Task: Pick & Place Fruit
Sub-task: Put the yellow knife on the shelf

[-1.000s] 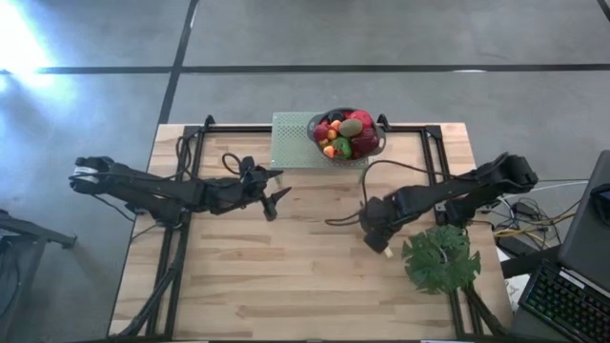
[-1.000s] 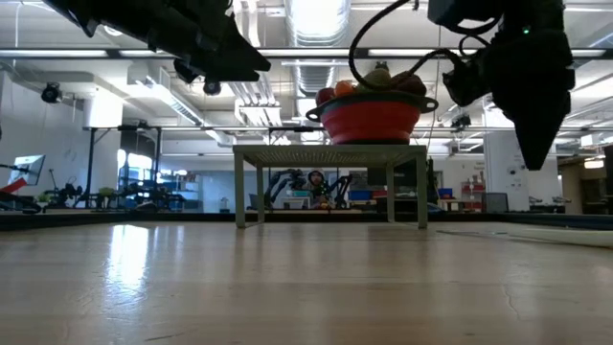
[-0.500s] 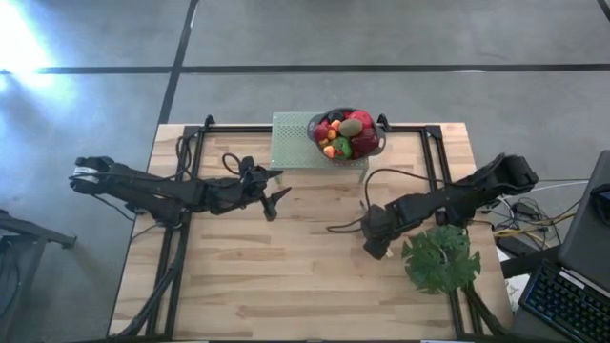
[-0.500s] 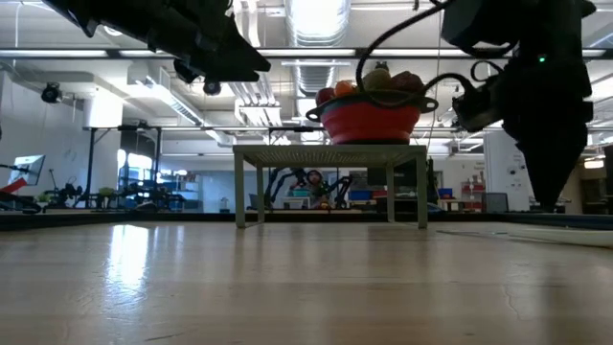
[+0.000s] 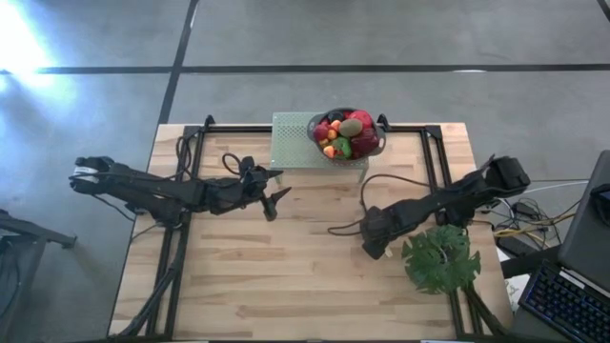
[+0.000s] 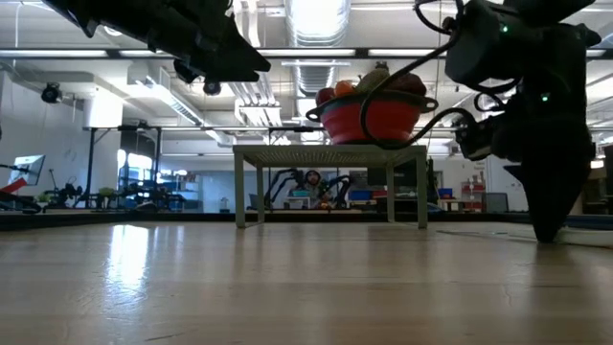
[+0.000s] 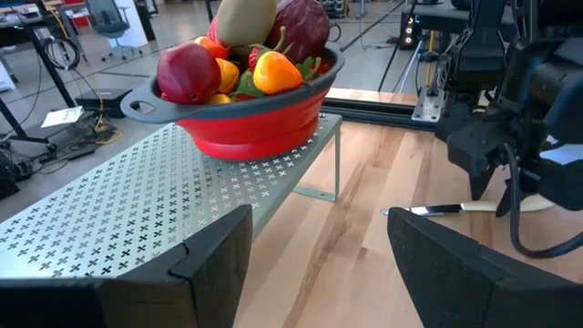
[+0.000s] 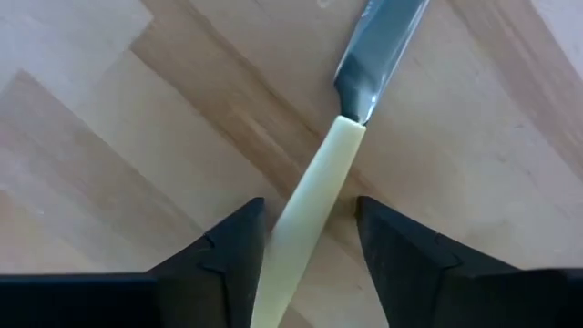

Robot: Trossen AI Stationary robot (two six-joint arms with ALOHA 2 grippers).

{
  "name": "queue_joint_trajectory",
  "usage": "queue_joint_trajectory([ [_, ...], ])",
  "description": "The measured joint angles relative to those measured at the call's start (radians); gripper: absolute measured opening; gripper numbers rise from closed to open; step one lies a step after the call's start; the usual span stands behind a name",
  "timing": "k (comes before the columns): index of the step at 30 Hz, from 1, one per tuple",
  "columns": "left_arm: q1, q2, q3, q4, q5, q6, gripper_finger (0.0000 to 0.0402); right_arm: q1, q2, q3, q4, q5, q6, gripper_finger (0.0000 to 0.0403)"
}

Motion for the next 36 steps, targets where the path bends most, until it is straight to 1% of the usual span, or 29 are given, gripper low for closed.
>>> queue_joint_trajectory([
  [4,0.0,0.0,0.0,0.0,0.0,0.0,0.0261,0.0,0.035,0.006,-0.002,0.003,-0.007,0.0157],
  [7,0.0,0.0,0.0,0.0,0.0,0.0,0.0261,0.0,0.047,0.012,-0.003,0.001,-0.019,0.0138],
  [10,0.0,0.0,0.0,0.0,0.0,0.0,0.0261,0.0,0.039,0.017,-0.002,-0.001,-0.023,0.0114],
  [15,0.0,0.0,0.0,0.0,0.0,0.0,0.0261,0.0,0.015,0.014,0.003,-0.006,-0.04,0.0063],
  [18,0.0,0.0,0.0,0.0,0.0,0.0,0.0261,0.0,0.013,0.014,0.007,-0.031,-0.06,0.004],
  [24,0.0,0.0,-0.001,0.0,0.0,0.0,0.0261,0.0,-0.002,0.015,0.008,-0.076,-0.086,0.004],
  [29,0.0,0.0,-0.001,0.0,0.0,-0.003,0.0261,0.001,-0.078,0.015,0.046,-0.079,-0.095,0.004],
  [33,0.0,0.002,-0.002,-0.001,0.005,-0.029,0.0261,0.002,-0.172,0.015,0.105,-0.025,-0.113,0.004],
  [36,0.0,0.005,-0.003,-0.002,0.051,-0.03,0.0261,0.008,-0.246,0.017,0.142,0.03,-0.132,0.004],
])
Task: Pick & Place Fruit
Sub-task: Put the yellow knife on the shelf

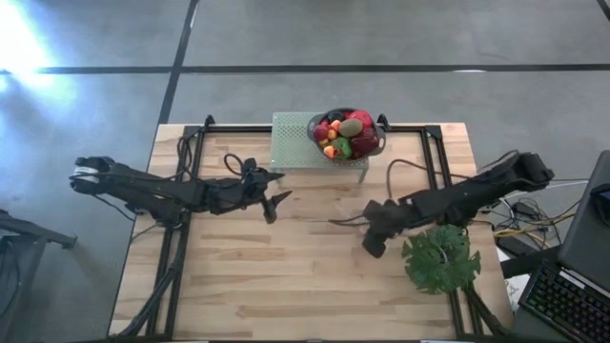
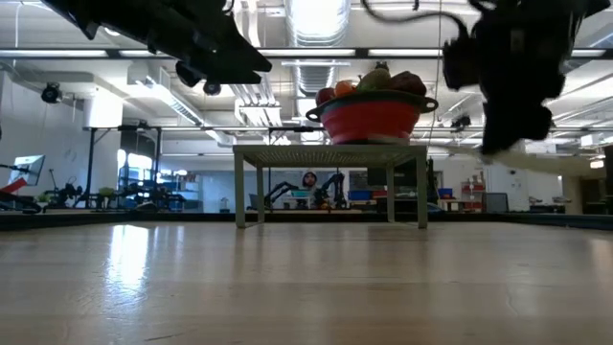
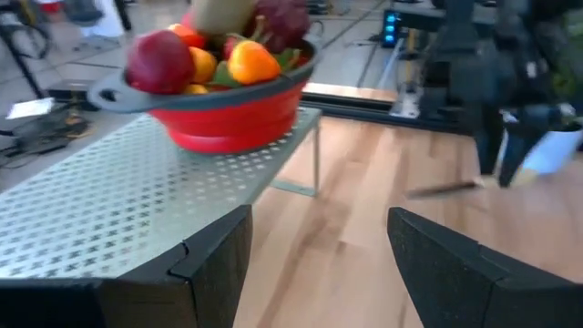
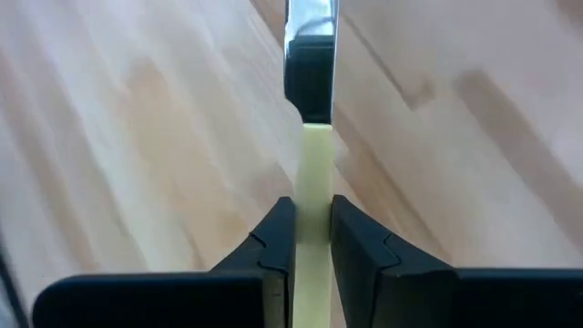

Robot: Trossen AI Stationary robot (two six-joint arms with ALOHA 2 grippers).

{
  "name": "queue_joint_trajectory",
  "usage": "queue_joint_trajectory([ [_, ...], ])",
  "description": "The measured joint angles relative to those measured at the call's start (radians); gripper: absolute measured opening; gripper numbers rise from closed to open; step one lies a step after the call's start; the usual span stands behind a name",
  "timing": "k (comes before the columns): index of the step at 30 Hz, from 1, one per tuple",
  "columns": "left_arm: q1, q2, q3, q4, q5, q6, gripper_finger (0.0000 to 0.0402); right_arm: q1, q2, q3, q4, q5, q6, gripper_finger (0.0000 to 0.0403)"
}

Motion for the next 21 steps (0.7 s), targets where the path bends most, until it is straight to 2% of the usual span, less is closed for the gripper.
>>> queue_joint_trajectory([
  [4,-0.001,0.0,0.0,0.002,0.045,0.0,0.0261,0.016,-0.087,0.005,0.045,0.078,-0.039,0.004],
  [10,-0.001,0.0,0.0,0.004,0.049,0.0,0.0261,0.039,-0.168,0.005,0.158,0.192,-0.163,0.004],
  [15,-0.001,0.004,0.0,0.025,0.089,-0.004,0.0261,0.043,-0.177,0.006,0.301,0.305,-0.362,0.004],
  [21,-0.001,0.079,0.0,0.151,0.229,0.054,0.0261,0.043,-0.167,0.006,0.565,0.363,-0.631,0.004],
])
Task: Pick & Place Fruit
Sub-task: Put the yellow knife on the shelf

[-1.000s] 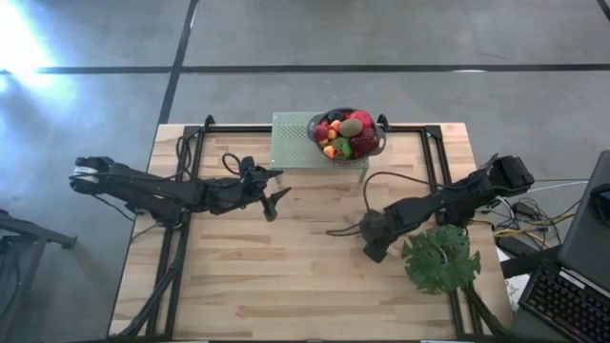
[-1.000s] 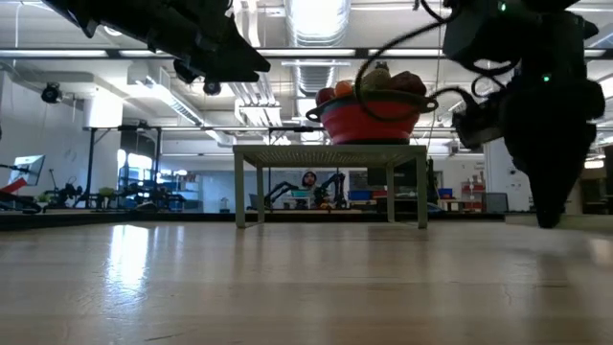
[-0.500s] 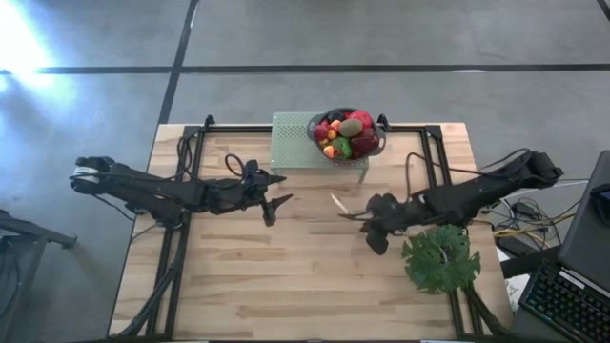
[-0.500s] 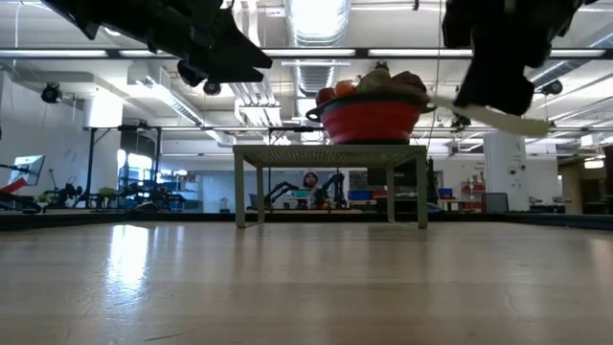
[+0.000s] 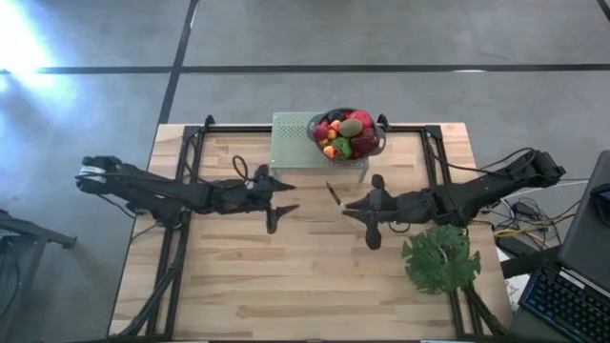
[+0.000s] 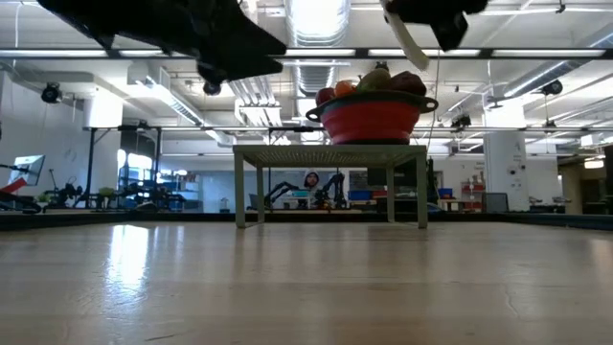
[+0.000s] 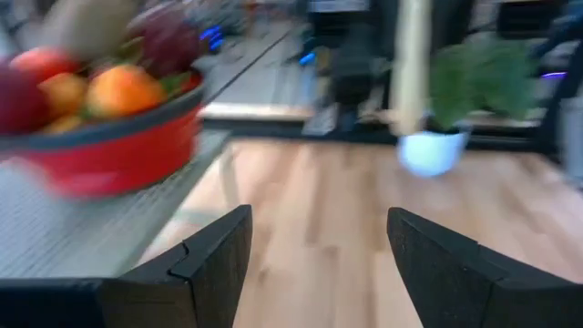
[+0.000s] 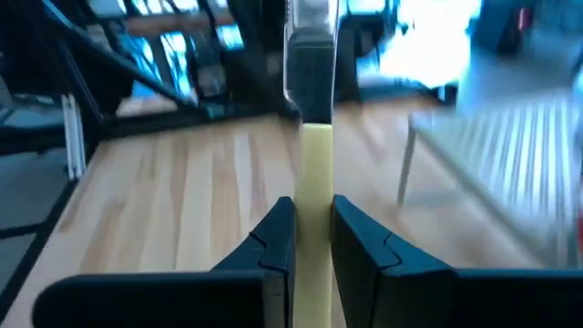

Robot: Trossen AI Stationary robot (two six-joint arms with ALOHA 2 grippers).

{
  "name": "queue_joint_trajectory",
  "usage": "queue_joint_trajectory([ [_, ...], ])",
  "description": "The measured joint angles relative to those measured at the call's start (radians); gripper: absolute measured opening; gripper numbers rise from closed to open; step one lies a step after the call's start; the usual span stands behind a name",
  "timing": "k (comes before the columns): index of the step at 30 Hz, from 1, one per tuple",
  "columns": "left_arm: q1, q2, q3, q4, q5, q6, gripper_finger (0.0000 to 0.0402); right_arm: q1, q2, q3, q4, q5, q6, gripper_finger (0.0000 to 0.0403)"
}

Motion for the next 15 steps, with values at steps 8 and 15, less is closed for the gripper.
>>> queue_joint_trajectory([
  [8,0.0,0.171,0.019,0.381,0.185,0.113,0.0261,0.002,0.039,0.001,0.287,-0.028,-0.268,0.004],
  [15,0.001,0.28,0.099,0.462,0.247,0.134,0.0261,0.002,0.085,-0.001,0.338,-0.058,-0.327,0.004],
])
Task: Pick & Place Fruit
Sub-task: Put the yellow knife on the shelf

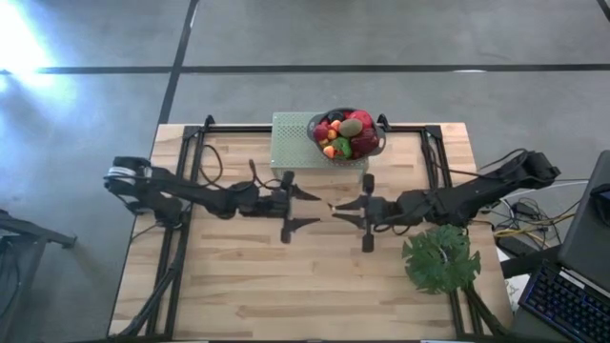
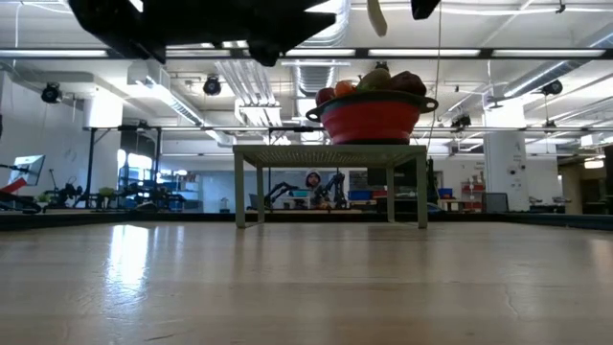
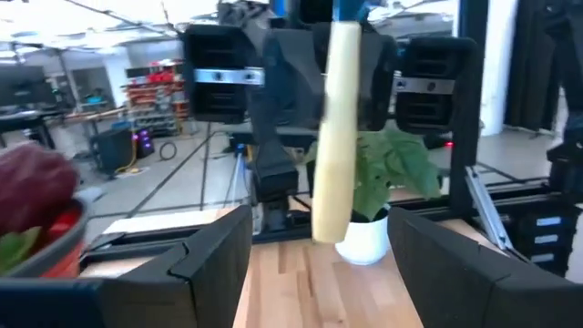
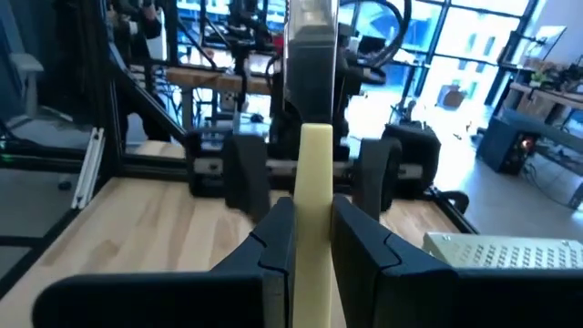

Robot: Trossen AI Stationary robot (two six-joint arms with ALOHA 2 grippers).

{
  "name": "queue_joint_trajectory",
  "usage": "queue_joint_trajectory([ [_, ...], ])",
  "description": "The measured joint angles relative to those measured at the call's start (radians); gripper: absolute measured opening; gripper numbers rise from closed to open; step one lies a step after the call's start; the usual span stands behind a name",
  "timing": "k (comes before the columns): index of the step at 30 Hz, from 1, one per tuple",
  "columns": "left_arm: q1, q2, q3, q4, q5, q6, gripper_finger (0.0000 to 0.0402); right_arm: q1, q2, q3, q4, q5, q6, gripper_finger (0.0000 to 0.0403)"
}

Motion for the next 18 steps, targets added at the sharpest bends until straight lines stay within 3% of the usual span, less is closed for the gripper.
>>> queue_joint_trajectory([
  [18,0.0,0.178,0.182,0.006,0.139,0.05,0.0251,0.0,0.015,0.0,0.075,-0.061,-0.045,0.004],
])
